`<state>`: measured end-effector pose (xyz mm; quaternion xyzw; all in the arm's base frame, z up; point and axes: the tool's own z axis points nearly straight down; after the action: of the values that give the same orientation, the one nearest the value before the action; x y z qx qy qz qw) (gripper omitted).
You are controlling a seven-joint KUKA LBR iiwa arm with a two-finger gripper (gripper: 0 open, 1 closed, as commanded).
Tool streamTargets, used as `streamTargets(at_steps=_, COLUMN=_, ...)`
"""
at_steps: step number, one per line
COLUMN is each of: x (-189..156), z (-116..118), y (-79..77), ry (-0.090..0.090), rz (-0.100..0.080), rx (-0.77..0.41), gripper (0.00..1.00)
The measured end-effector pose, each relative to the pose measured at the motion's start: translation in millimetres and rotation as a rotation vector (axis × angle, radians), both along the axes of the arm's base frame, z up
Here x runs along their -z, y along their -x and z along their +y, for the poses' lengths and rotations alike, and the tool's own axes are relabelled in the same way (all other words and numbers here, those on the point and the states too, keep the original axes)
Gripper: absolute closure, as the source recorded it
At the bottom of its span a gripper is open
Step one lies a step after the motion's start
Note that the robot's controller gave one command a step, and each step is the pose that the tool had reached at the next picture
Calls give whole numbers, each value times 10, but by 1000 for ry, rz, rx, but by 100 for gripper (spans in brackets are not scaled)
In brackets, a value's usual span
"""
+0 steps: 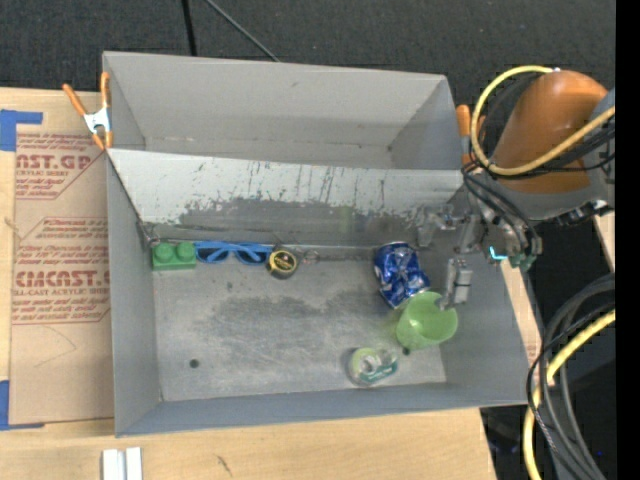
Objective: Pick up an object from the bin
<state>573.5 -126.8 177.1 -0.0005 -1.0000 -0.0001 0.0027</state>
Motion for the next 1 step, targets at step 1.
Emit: streamTargets(at_steps=1, x=1067, z=-221, y=37, ry=1, rz=-4, rx=-16, gripper=0)
